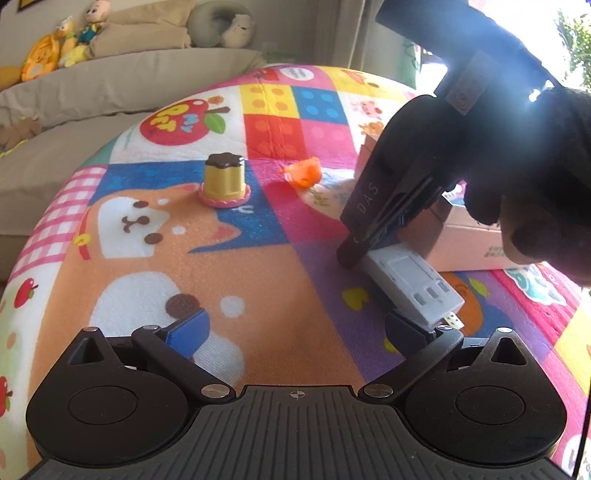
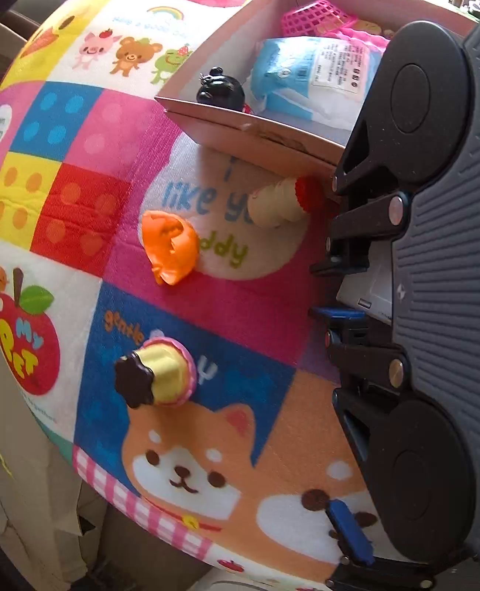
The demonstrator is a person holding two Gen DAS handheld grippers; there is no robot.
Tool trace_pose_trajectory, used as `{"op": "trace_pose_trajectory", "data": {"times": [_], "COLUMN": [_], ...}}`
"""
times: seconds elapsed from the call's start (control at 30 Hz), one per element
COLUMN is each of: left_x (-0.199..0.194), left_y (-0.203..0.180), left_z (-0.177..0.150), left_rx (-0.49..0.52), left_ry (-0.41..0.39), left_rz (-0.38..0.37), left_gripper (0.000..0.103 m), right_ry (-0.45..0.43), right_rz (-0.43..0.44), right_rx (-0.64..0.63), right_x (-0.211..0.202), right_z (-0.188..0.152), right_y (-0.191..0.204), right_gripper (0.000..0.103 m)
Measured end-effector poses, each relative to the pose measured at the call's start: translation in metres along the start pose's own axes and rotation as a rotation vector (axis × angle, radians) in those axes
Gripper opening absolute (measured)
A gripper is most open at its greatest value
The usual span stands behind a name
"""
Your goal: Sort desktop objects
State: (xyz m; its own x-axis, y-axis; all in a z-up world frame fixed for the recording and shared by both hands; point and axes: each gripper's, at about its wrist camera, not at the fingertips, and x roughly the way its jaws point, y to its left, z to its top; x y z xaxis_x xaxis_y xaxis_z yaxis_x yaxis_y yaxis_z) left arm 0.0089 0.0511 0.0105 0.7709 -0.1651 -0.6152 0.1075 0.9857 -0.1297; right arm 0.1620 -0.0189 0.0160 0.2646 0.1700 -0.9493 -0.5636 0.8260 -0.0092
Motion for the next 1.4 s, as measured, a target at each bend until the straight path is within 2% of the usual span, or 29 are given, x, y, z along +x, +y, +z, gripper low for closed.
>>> {"op": "trace_pose_trajectory", "data": {"times": [0.1, 0.2, 0.27, 0.33, 0.4, 0.43, 0.53, 0.6, 0.7, 0.73, 0.77, 0.8, 1.0, 1.03, 1.07, 1.13, 1.3, 1.37, 1.4], "left_x": [-0.007, -0.009, -0.008, -0.006, -0.003, -0.002, 0.004, 0.011, 0.032, 0.04, 0.049, 0.059, 0.11, 0.115, 0.123, 0.134, 0.143, 0.142, 0.141], "left_y": [-0.007, -0.013, -0.018, -0.022, -0.022, -0.022, -0.021, -0.023, -0.03, -0.033, -0.035, -0.038, -0.041, -0.041, -0.042, -0.04, -0.041, -0.043, -0.044], "left_z": [-0.008, -0.012, -0.012, -0.012, -0.01, -0.008, 0.002, 0.012, 0.031, 0.037, 0.044, 0.051, 0.08, 0.083, 0.086, 0.092, 0.098, 0.099, 0.099], "left_rx": [0.028, 0.051, 0.069, 0.084, 0.088, 0.082, 0.055, 0.07, 0.148, 0.17, 0.196, 0.223, 0.332, 0.343, 0.353, 0.353, 0.387, 0.392, 0.39], "left_ry": [0.012, 0.028, 0.037, 0.046, 0.052, 0.052, 0.028, -0.015, -0.045, -0.05, -0.049, -0.042, 0.0, 0.006, 0.021, 0.047, 0.05, 0.048, 0.041], "left_rz": [-0.015, -0.007, 0.011, 0.029, 0.041, 0.044, 0.038, 0.027, 0.021, 0.016, 0.004, -0.014, -0.221, -0.226, -0.229, -0.249, -0.268, -0.272, -0.267], "left_gripper": [0.103, 0.103, 0.103, 0.103, 0.103, 0.103, 0.103, 0.103, 0.103, 0.098, 0.084, 0.079, 0.077, 0.076, 0.076, 0.074, 0.067, 0.056, 0.054], "right_ry": [0.004, -0.037, -0.078, -0.152, -0.221, -0.252, -0.336, -0.413, -0.514, -0.544, -0.563, -0.58, -0.615, -0.629, -0.634, -0.624, -0.612, -0.613, -0.615], "right_rz": [0.06, 0.042, -0.04, -0.174, -0.225, -0.211, -0.144, -0.131, -0.152, -0.151, -0.136, -0.113, -0.035, -0.03, -0.035, -0.03, -0.016, -0.011, -0.011], "right_rx": [-0.011, -0.048, -0.086, -0.135, -0.142, -0.122, -0.016, 0.063, 0.138, 0.168, 0.208, 0.262, 0.409, 0.416, 0.424, 0.427, 0.432, 0.435, 0.437], "right_x": [-0.013, -0.026, -0.034, -0.041, -0.052, -0.06, -0.073, -0.077, -0.075, -0.073, -0.071, -0.066, -0.051, -0.052, -0.051, -0.048, -0.046, -0.046, -0.046], "right_z": [-0.035, -0.069, -0.092, -0.116, -0.136, -0.145, -0.167, -0.186, -0.207, -0.215, -0.221, -0.227, -0.244, -0.245, -0.245, -0.244, -0.243, -0.243, -0.243], "right_y": [-0.004, -0.008, -0.013, -0.021, -0.034, -0.042, -0.066, -0.079, -0.091, -0.095, -0.101, -0.109, -0.134, -0.135, -0.135, -0.136, -0.137, -0.137, -0.137], "right_gripper": [0.016, 0.017, 0.018, 0.024, 0.028, 0.032, 0.064, 0.066, 0.07, 0.073, 0.074, 0.076, 0.08, 0.089, 0.091, 0.091, 0.092, 0.092, 0.092]}}
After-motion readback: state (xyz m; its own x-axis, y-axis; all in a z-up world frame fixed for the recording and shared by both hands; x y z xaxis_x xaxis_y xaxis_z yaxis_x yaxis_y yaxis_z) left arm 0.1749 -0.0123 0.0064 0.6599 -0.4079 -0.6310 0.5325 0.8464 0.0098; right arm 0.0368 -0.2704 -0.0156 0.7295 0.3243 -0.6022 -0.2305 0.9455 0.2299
